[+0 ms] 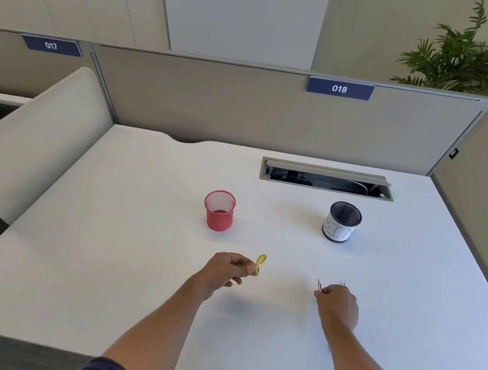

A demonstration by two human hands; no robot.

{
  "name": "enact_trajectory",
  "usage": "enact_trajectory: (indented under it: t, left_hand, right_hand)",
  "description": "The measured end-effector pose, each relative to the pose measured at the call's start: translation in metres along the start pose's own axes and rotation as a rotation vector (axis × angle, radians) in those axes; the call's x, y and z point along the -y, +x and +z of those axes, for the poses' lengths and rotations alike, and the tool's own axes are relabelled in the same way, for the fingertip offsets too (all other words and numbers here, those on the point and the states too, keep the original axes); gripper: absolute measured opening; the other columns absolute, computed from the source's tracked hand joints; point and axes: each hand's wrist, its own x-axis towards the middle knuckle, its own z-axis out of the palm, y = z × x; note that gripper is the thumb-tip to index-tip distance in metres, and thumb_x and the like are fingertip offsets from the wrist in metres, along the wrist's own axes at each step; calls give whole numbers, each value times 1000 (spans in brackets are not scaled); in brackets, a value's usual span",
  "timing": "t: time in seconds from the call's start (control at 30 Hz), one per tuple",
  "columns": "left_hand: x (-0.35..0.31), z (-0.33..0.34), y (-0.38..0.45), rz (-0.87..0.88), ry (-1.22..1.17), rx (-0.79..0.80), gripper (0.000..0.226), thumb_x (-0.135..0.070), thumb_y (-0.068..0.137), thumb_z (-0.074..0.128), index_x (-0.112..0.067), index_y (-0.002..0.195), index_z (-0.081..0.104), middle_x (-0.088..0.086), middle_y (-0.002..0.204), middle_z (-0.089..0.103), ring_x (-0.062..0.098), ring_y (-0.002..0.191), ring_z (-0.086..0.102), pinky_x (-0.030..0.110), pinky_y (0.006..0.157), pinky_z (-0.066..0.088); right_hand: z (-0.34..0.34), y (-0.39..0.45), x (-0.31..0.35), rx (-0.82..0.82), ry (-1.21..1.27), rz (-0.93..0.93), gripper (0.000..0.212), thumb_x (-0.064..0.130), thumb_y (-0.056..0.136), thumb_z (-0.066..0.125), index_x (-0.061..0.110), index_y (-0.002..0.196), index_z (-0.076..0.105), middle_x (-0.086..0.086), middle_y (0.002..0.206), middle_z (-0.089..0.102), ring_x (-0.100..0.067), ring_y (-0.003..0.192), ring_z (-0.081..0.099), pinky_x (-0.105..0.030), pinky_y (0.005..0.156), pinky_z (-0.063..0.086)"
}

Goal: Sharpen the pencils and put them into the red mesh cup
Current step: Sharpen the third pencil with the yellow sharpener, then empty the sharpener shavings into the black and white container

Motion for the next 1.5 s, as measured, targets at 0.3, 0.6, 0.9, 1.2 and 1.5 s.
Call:
enact_trajectory:
  t: [0.3,0.6,0.9,1.2,1.5]
  left_hand:
    - [-2,0,-5,12,13,-1,26,-39,79,78,-22,98,81,-12,91,77,9,70,60,27,71,41]
    - [-1,-3,-9,7,25,-26,21,-32,87,77,-18,101,80,-12,91,77,11,73,60,27,71,42]
    - [-3,-2,-11,-10,36,-41,22,-33,86,78,-17,101,80,-6,91,73,12,73,59,26,70,41]
    - [-2,1,-6,-10,46,-38,21,-32,87,77,-17,101,81,-8,83,70,12,70,59,26,69,41]
    - [-7,3,-2,11,23,-62,23,-34,84,80,-16,98,81,-4,83,70,13,71,61,28,73,43]
  right_hand:
    - [-3,-7,-5,12,-90,7,18,10,80,66,11,62,67,-3,63,61,-25,61,58,-26,50,40]
    - [-1,-3,-9,22,-232,-50,15,13,88,60,18,85,73,-7,94,70,-27,79,61,-27,67,47]
    - [-4,2,-14,-23,-163,-77,14,25,90,71,16,80,70,-3,81,67,-26,74,62,-29,62,49]
    - [-3,-26,61,301,562,-437,27,33,99,63,23,124,69,6,96,77,-14,87,73,-37,84,57]
    - [0,-34,96,553,623,-582,21,39,96,67,25,101,82,7,99,79,-10,101,71,-31,83,55]
